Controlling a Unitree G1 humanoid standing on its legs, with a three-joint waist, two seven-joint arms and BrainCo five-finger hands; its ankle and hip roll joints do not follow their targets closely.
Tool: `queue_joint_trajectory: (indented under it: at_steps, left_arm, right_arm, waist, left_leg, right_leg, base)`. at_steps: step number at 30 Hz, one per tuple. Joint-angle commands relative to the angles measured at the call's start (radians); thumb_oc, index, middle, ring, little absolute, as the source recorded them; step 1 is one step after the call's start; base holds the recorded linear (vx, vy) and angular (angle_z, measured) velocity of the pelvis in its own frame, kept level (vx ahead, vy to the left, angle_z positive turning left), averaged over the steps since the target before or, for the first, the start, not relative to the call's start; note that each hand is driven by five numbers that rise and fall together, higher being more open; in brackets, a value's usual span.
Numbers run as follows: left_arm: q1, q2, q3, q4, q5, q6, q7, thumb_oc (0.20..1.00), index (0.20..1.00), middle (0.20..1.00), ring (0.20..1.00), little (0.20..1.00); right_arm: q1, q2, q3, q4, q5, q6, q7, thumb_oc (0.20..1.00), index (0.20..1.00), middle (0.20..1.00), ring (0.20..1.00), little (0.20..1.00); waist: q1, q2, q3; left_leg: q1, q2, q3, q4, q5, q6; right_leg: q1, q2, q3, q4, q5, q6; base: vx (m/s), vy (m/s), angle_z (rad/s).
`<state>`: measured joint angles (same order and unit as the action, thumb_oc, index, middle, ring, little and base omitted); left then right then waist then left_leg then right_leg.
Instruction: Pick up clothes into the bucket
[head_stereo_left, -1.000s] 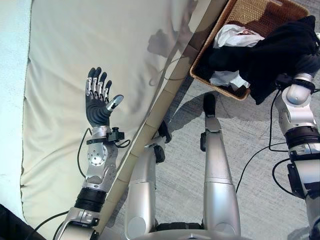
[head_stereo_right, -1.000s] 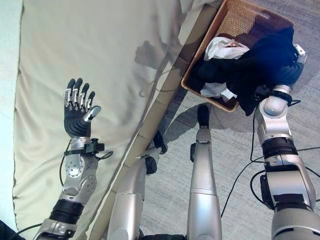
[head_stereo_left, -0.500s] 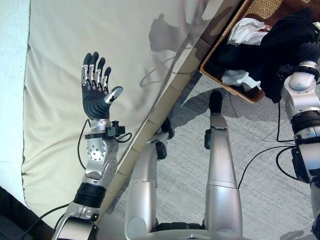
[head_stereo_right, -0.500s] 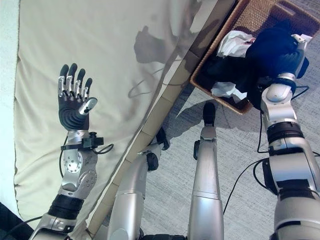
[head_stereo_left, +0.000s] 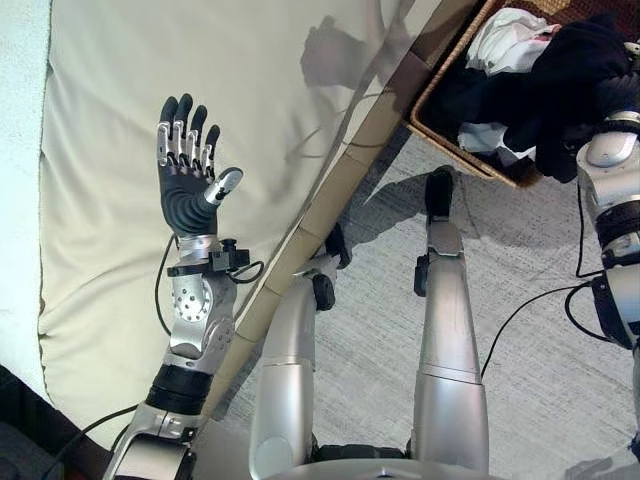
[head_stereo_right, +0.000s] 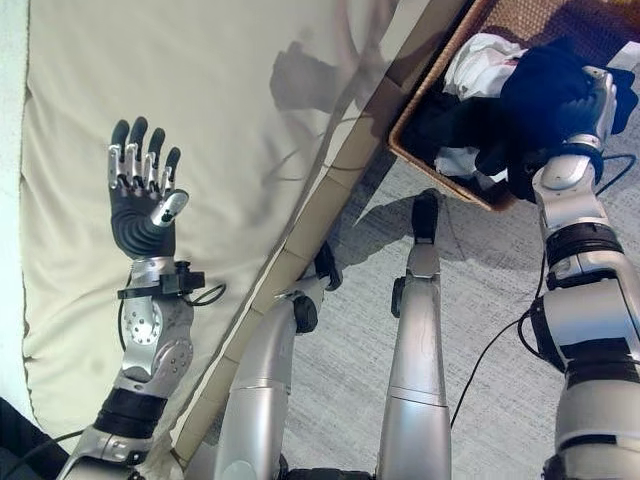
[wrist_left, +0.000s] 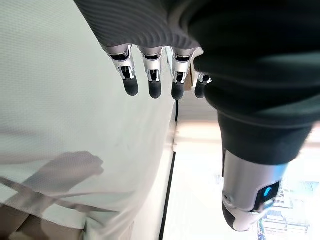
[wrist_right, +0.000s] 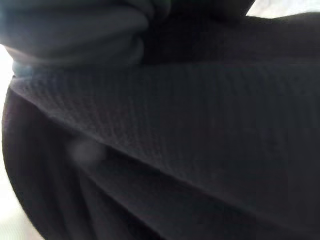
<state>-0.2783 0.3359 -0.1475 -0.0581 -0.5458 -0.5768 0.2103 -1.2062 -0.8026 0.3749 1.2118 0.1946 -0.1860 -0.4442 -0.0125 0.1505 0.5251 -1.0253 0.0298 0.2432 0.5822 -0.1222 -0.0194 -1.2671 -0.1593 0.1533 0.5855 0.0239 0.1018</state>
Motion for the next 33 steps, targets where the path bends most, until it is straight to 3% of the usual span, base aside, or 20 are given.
queue_joint_trajectory:
  at_steps: [1,3,15,28,30,32,33]
  left_arm:
    - [0.05,0.021,0.032,-0.06,-0.014,-0.049,0.01,1.0,1.0,1.0,1.0,1.0]
    - [0.053,0.019,0.036,-0.062,-0.012,-0.053,0.009,1.0,1.0,1.0,1.0,1.0]
    - [0.032,0.011,0.037,-0.043,-0.019,-0.06,0.014,1.0,1.0,1.0,1.0,1.0]
    - [0.019,0.007,0.045,-0.026,-0.029,-0.061,0.014,1.0,1.0,1.0,1.0,1.0]
    - [0.019,0.005,0.043,-0.025,-0.032,-0.063,0.013,1.0,1.0,1.0,1.0,1.0]
    - [0.028,0.015,0.05,-0.018,-0.034,-0.06,0.009,1.0,1.0,1.0,1.0,1.0]
    - [0.028,0.013,0.053,-0.018,-0.035,-0.06,0.008,1.0,1.0,1.0,1.0,1.0]
  right_arm:
    - [0.02,-0.037,0.08,-0.029,-0.04,-0.014,0.02,0.805,0.805,0.805,0.805,0.805]
    - [0.032,-0.04,0.095,-0.066,-0.057,-0.021,0.03,1.0,1.0,1.0,1.0,1.0]
    - [0.053,-0.026,0.061,-0.093,-0.059,-0.038,-0.002,1.0,1.0,1.0,1.0,1.0]
    - [0.06,0.011,0.1,-0.111,-0.125,-0.023,0.003,1.0,1.0,1.0,1.0,1.0]
    - [0.064,0.015,0.118,-0.13,-0.16,-0.02,0.007,1.0,1.0,1.0,1.0,1.0]
    - [0.028,-0.008,0.247,-0.109,-0.389,0.051,0.013,1.0,1.0,1.0,1.0,1.0]
    - [0.022,-0.006,0.252,-0.106,-0.39,0.051,0.012,1.0,1.0,1.0,1.0,1.0]
  waist:
    - [-0.032,0.025,-0.067]
    - [-0.033,0.022,-0.068]
    - [-0.035,0.013,-0.073]
    - [-0.032,-0.018,-0.092]
    - [-0.03,-0.026,-0.093]
    - [-0.028,-0.04,-0.098]
    - [-0.032,-0.037,-0.094]
  left_leg:
    - [-0.015,-0.008,0.035,0.133,-0.127,0.02]
    - [-0.013,-0.006,0.036,0.132,-0.128,0.021]
    - [-0.003,-0.005,0.031,0.122,-0.122,0.021]
    - [0.045,0.003,-0.003,0.07,-0.1,0.015]
    - [0.071,0.005,-0.007,0.04,-0.091,0.014]
    - [0.108,0.004,-0.014,-0.008,-0.076,0.01]
    - [0.113,0.003,-0.015,-0.013,-0.074,0.01]
  right_leg:
    - [0.001,-0.013,0.046,0.071,-0.027,0.014]
    - [0.004,-0.014,0.044,0.069,-0.027,0.013]
    - [0.02,-0.014,0.033,0.055,-0.019,0.015]
    - [0.093,-0.018,-0.006,-0.011,-0.001,0.02]
    - [0.121,-0.022,-0.014,-0.041,0.009,0.024]
    - [0.16,-0.027,-0.028,-0.098,0.033,0.035]
    - [0.165,-0.028,-0.03,-0.102,0.035,0.035]
  base:
    - [-0.01,0.0,0.04]
    - [0.0,0.0,0.0]
    - [0.0,0.0,0.0]
    - [0.0,-0.006,-0.01]
    - [-0.02,-0.003,0.05]
    - [0.0,0.0,0.0]
    - [0.0,0.0,0.0]
